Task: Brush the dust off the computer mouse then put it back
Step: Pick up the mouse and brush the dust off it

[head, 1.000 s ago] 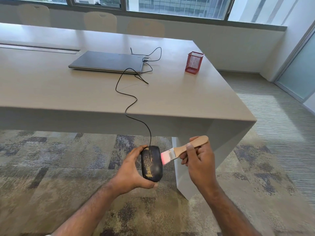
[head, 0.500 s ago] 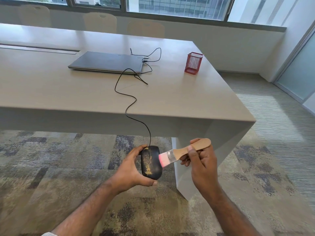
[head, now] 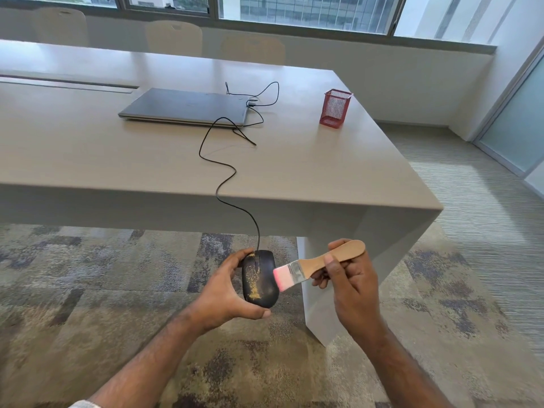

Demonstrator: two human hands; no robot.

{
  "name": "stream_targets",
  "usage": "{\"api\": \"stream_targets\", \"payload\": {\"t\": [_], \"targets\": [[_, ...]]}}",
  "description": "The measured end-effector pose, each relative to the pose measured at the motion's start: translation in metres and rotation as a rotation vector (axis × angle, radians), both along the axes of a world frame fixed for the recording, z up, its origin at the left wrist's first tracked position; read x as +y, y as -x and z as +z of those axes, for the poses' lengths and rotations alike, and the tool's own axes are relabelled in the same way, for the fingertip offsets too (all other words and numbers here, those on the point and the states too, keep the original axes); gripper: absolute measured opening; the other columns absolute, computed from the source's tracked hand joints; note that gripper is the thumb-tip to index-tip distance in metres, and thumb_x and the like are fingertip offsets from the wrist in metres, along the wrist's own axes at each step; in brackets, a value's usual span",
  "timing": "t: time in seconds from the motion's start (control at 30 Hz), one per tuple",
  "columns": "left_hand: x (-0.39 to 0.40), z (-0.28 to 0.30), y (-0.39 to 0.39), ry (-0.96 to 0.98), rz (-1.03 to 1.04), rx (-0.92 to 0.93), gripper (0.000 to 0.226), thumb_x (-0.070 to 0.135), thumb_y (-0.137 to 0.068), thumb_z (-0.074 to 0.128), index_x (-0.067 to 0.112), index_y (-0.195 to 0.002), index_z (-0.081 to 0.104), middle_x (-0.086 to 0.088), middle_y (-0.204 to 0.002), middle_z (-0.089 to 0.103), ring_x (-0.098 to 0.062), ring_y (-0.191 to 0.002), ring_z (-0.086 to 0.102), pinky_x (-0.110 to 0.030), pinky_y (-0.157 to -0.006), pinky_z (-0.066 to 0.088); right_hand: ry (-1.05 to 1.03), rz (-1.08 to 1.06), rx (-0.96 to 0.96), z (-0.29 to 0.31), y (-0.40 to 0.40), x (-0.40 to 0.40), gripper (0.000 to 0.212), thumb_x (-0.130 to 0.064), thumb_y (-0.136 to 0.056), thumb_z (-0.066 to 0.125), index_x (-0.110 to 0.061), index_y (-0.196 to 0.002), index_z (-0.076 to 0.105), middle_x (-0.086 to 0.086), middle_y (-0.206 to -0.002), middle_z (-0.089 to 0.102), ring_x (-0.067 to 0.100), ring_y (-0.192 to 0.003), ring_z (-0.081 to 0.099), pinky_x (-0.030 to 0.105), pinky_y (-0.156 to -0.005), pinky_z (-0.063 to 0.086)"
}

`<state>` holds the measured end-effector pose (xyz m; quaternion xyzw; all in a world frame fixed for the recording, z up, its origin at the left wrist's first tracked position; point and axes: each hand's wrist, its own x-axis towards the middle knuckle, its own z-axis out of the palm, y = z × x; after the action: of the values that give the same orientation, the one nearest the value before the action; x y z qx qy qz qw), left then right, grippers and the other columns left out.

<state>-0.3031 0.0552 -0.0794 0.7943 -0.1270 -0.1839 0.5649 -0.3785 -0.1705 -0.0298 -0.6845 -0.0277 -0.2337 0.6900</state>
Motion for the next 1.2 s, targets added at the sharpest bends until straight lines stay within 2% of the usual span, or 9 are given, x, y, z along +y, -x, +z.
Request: {"api": "stream_targets", "payload": {"t": [0.1,0.2,0.43,0.6,0.7,0.83,0.97,1.03,1.2], "targets": [[0.002,0.002,-0.002,0.005,-0.007,0.024,0.125,0.028,-0.035,0.104,0.035,-0.145,0.046,0.007,-0.142,0.054,-0.010,-0.135,0.050,-0.040,-0.118,0.042,-0.026,0.070,0.020,0.000,0.003,0.004,0.020,-0.014,-0.094,0.052,-0.003,-0.111,0.053,0.021,-0.074,0.068,0.020,-0.062,0.067,0.024,-0.061,0.055],[0.004,0.005,-0.003,0.014,-0.004,0.032,0.124,0.027,-0.034,0.103,0.033,-0.144,0.048,0.004,-0.140,0.056,-0.012,-0.133,0.053,-0.041,-0.116,0.045,-0.008,0.135,0.072,-0.002,0.003,0.002,0.019,-0.009,-0.093,0.052,0.001,-0.109,0.053,0.026,-0.079,0.068,0.024,-0.064,0.068,0.027,-0.060,0.056],[0.007,0.011,-0.001,-0.022,-0.055,0.000,0.122,0.029,-0.035,0.102,0.035,-0.144,0.046,0.004,-0.140,0.056,-0.014,-0.134,0.051,-0.042,-0.119,0.041,-0.011,0.075,0.126,-0.003,-0.014,-0.017,0.012,0.006,-0.098,0.049,0.002,-0.108,0.055,0.020,-0.073,0.070,0.025,-0.065,0.068,0.028,-0.059,0.055],[0.007,0.012,0.002,-0.052,-0.074,-0.026,0.126,0.029,-0.037,0.102,0.038,-0.147,0.041,0.012,-0.140,0.051,-0.008,-0.134,0.048,-0.039,-0.120,0.039,-0.020,0.070,0.128,0.007,-0.021,-0.025,0.012,0.000,-0.098,0.050,-0.006,-0.105,0.057,0.014,-0.071,0.072,0.025,-0.064,0.068,0.029,-0.061,0.057],[0.006,0.010,0.001,-0.058,-0.084,-0.040,0.124,0.026,-0.039,0.102,0.038,-0.147,0.042,0.011,-0.141,0.052,-0.009,-0.134,0.049,-0.038,-0.120,0.039,-0.047,0.214,0.133,0.018,-0.021,-0.024,0.015,-0.009,-0.094,0.053,-0.001,-0.106,0.055,0.015,-0.071,0.070,0.026,-0.061,0.066,0.031,-0.059,0.056],[0.005,0.007,0.000,-0.056,-0.102,-0.068,0.121,0.026,-0.039,0.102,0.043,-0.143,0.043,0.015,-0.140,0.052,-0.004,-0.132,0.051,-0.033,-0.116,0.044,0.100,0.385,0.188,0.024,-0.029,-0.015,0.012,0.001,-0.097,0.051,0.007,-0.107,0.051,0.016,-0.071,0.067,0.025,-0.060,0.065,0.028,-0.059,0.055],[0.005,0.007,0.002,-0.079,-0.131,-0.110,0.120,0.032,-0.038,0.102,0.049,-0.141,0.041,0.022,-0.140,0.049,0.007,-0.131,0.046,-0.026,-0.118,0.039,0.218,0.367,0.226,0.029,-0.045,-0.012,0.008,0.006,-0.099,0.047,0.001,-0.104,0.050,0.015,-0.070,0.065,0.020,-0.060,0.063,0.025,-0.059,0.053],[0.005,0.008,0.004,-0.091,-0.133,-0.108,0.123,0.033,-0.038,0.101,0.046,-0.144,0.039,0.022,-0.143,0.047,0.005,-0.134,0.044,-0.029,-0.121,0.036,0.277,0.336,0.228,0.031,-0.052,-0.012,0.008,0.006,-0.100,0.047,-0.001,-0.104,0.050,0.018,-0.072,0.063,0.018,-0.060,0.063,0.025,-0.059,0.053],[0.005,0.009,0.010,-0.096,-0.134,-0.091,0.129,0.035,-0.038,0.101,0.035,-0.150,0.038,0.017,-0.147,0.045,-0.003,-0.140,0.041,-0.036,-0.124,0.032,0.351,0.282,0.260,0.033,-0.066,-0.013,0.011,0.006,-0.100,0.046,-0.003,-0.105,0.049,0.014,-0.074,0.063,0.012,-0.059,0.062,0.023,-0.059,0.053]]}}
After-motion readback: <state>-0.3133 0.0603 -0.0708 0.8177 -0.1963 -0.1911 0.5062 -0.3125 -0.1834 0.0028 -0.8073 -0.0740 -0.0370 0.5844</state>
